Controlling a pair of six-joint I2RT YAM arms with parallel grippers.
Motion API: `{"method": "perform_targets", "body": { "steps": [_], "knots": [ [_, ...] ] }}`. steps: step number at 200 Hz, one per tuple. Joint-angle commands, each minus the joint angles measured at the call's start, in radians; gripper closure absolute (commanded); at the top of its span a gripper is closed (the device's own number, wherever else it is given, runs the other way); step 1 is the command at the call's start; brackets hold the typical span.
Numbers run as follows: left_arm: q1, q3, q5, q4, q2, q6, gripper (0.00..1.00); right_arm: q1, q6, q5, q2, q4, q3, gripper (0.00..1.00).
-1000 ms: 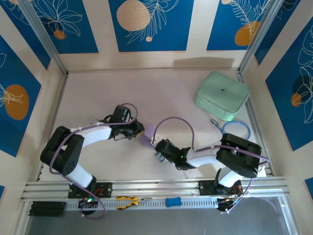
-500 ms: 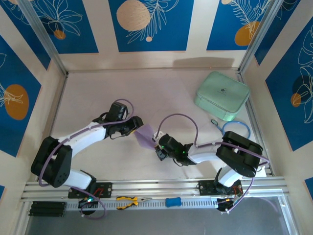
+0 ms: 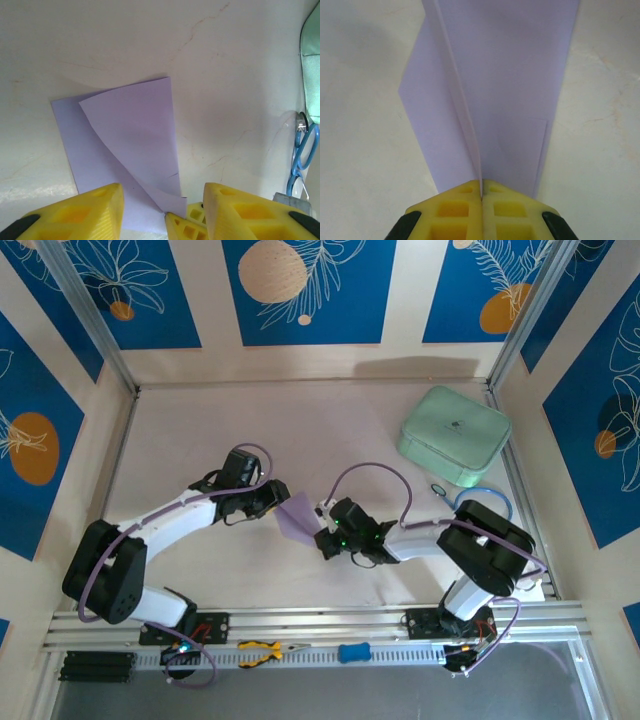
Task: Fold a paper plane with a square sheet of paper (pick it up from the middle)
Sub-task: Fourth fold the wing at the center of the table.
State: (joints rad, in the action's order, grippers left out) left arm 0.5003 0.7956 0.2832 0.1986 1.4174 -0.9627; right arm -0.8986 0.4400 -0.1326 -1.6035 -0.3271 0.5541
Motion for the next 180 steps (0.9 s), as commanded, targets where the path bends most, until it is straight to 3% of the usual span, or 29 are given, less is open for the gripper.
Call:
{"method": "perform_targets", "body": {
  "steps": [1,86,180],
  "knots": [
    [0.003,-0.011,0.004,-0.011,0.0,0.0,0.59,0.019,0.071,0.096,-0.025,0.023,0.02,0.98],
    [0.014,-0.045,0.058,-0.106,0.037,-0.03,0.96,0.093,0.192,0.216,-0.047,-0.072,-0.025,0.98],
    [0.099,-0.042,0.089,-0.239,0.143,-0.065,1.0,0.145,0.271,0.313,-0.072,-0.158,-0.062,0.98]
  ]
}}
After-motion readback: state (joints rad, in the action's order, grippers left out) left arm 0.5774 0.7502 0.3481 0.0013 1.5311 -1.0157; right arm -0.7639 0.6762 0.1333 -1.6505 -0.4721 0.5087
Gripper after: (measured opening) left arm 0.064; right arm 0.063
